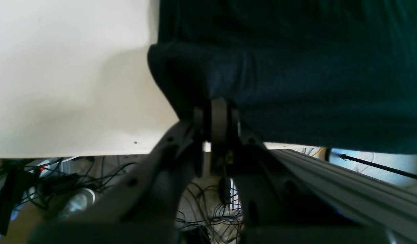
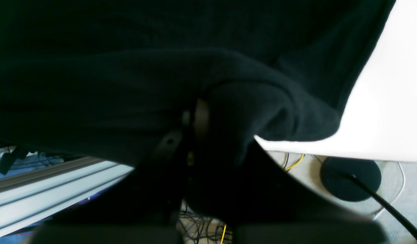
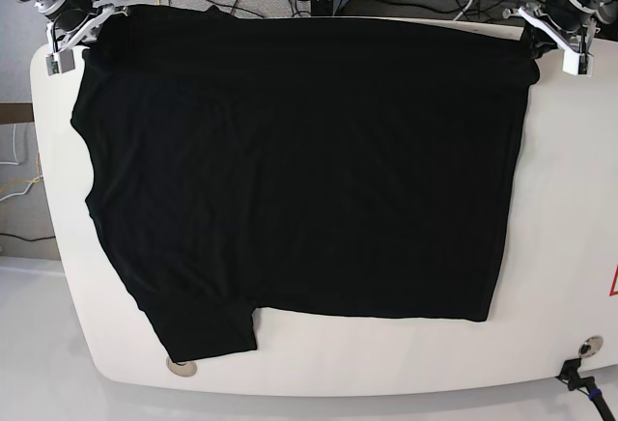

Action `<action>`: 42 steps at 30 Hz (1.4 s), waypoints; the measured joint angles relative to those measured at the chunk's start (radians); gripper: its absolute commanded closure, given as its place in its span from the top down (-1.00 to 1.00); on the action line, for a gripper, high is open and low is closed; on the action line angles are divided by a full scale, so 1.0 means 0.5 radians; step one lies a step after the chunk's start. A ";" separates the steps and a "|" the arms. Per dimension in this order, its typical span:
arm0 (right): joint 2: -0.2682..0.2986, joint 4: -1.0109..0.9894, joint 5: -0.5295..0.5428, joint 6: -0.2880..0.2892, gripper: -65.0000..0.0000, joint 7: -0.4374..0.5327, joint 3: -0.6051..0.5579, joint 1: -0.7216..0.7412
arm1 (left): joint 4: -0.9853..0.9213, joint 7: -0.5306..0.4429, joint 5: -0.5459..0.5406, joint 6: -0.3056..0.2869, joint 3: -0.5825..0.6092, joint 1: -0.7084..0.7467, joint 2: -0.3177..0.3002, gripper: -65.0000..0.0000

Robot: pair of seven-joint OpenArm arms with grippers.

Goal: Fold the T-shirt properly
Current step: 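Pull the shirt's shoulder edge toward the arms with both grippers, then adjust grips on the shirt's shoulder edges with both grippers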

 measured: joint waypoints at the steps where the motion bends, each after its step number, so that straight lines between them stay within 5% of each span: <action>1: 0.000 0.008 0.000 0.000 -1.00 -0.002 0.000 0.002 | 0.014 0.021 -0.005 0.000 0.002 -0.020 -0.003 -1.00; 20: 0.021 0.029 -0.056 0.002 -1.00 0.015 -0.007 0.301 | 0.055 0.065 0.076 0.028 0.314 -0.425 -0.074 -1.00; 42: -0.067 -0.060 -0.452 0.011 -1.00 0.111 -0.165 0.520 | -0.352 0.046 0.133 -0.001 0.416 -0.816 -0.129 -1.00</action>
